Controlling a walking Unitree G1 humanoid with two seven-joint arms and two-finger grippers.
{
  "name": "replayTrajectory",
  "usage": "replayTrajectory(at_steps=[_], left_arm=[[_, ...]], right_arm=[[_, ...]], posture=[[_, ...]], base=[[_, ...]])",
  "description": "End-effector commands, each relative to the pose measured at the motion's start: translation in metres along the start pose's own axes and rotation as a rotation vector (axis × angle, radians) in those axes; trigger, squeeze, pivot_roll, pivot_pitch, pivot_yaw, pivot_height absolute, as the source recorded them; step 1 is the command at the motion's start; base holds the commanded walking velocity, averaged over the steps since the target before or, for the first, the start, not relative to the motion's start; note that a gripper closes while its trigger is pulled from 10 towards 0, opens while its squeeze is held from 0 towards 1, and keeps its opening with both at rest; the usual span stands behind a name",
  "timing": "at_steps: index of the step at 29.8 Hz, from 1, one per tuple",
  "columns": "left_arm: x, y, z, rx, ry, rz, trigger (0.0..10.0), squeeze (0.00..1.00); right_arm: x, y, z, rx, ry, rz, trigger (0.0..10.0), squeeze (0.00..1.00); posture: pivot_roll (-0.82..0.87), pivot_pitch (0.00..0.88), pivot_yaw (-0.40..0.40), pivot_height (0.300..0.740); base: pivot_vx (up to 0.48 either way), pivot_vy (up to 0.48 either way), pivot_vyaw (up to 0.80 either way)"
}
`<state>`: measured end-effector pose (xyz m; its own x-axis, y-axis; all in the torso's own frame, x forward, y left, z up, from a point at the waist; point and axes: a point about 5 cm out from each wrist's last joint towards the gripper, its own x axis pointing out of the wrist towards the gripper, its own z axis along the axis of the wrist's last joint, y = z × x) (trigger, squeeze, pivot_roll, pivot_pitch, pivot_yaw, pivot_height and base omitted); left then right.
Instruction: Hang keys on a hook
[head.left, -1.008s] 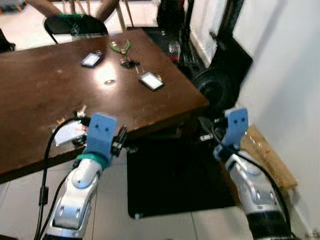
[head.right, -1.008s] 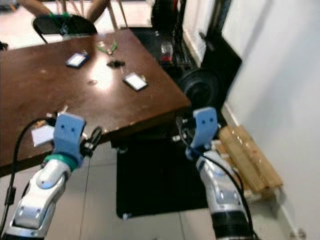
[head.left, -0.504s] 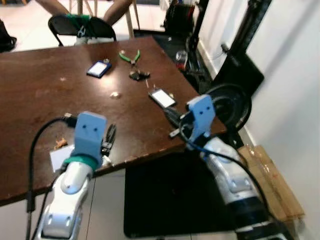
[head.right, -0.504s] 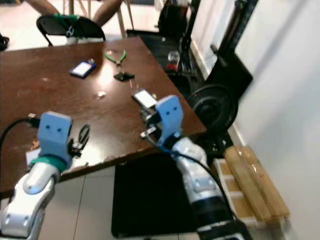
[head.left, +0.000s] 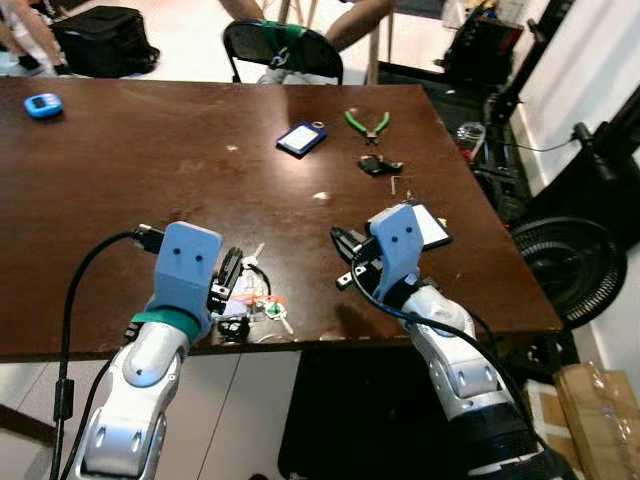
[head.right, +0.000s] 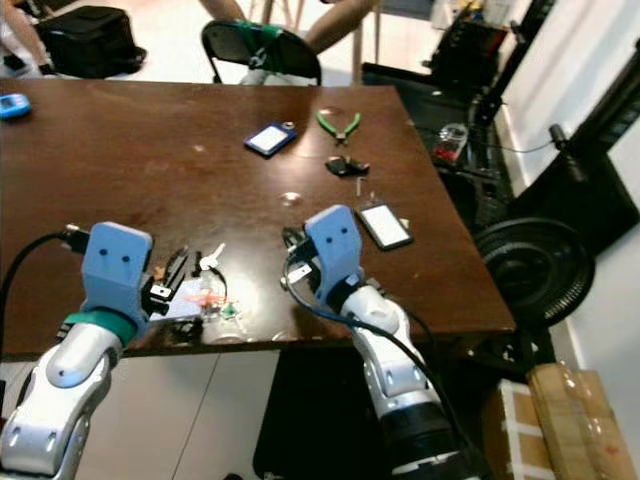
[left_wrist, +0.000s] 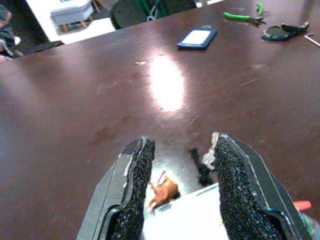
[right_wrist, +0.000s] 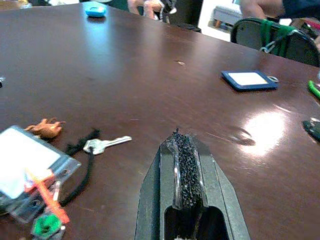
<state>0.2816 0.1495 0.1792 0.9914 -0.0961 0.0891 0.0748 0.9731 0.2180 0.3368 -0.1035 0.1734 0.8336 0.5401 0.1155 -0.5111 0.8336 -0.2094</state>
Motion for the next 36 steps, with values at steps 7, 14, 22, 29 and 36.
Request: replayTrajectory(at_steps=[7,14,22,29,36], left_arm=[[0.001,-0.008,-0.004,-0.015,0.028,-0.030,10.0,0.00],[0.003,-0.010,-0.004,-0.018,0.027,-0.039,10.0,0.00],[0.005,-0.013,-0.003,-0.021,0.025,-0.050,10.0,0.00],[0.005,-0.013,-0.004,-0.041,0.039,-0.090,10.0,0.00],[0.003,-0.018,-0.003,-0.045,0.045,-0.183,10.0,0.00]], right_arm=[[-0.002,-0.001,-0.006,0.000,0.018,-0.024,10.0,0.00],[-0.004,-0.003,-0.006,-0.007,0.019,-0.038,10.0,0.00],[-0.004,-0.006,-0.007,-0.008,0.021,-0.050,10.0,0.00],[-0.006,-0.009,-0.006,0.082,0.004,-0.066,10.0,0.00],[-0.008,-0.015,-0.009,0.102,0.011,-0.092,10.0,0.00]], posture=[[-0.06,0.070,0.027,0.740],[-0.07,0.071,0.032,0.740],[-0.07,0.073,0.038,0.740],[-0.07,0.078,0.044,0.740],[-0.07,0.084,0.052,0.740]], base=[[0.000,0.000,0.79],[0.000,0.000,0.79],[0.000,0.000,0.79],[0.000,0.000,0.05],[0.000,0.000,-0.75]])
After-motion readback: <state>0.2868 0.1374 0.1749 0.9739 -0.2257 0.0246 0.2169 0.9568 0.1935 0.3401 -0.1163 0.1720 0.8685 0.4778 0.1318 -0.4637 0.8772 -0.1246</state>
